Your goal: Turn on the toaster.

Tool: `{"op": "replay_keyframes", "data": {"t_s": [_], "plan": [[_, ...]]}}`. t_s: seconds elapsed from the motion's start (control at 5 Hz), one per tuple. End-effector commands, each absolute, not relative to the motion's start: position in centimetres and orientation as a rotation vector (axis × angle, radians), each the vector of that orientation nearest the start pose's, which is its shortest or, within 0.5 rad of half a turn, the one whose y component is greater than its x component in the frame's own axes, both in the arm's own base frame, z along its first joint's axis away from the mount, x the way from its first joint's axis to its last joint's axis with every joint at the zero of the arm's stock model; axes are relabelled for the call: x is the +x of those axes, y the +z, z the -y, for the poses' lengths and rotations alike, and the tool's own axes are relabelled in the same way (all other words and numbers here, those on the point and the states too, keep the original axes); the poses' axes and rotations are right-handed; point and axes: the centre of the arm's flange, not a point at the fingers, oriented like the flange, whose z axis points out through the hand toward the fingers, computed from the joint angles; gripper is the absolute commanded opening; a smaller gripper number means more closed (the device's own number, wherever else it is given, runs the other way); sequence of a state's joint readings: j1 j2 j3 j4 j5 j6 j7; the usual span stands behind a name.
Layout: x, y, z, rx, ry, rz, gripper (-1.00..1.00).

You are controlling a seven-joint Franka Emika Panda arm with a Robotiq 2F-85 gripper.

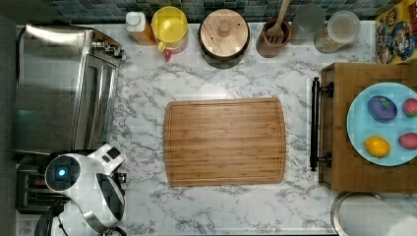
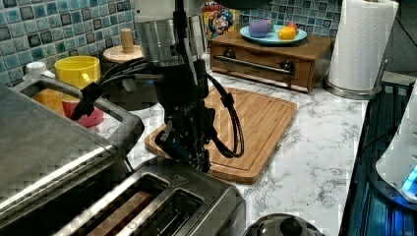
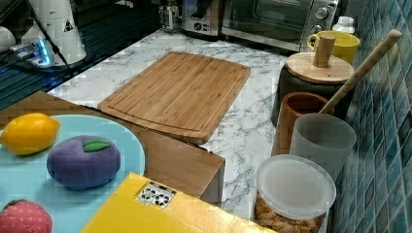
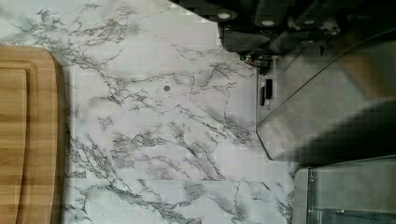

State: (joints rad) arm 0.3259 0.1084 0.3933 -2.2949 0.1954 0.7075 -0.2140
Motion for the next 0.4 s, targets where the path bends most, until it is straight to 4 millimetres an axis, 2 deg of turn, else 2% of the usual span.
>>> {"op": "replay_keyframes", "data": {"t_s": [0.2, 0.4], "plan": [[27.94, 18.88, -34.28, -3.164, 0.669, 0.191, -1.0], [27.93, 18.88, -34.28, -3.164, 0.669, 0.191, -1.0]]}}
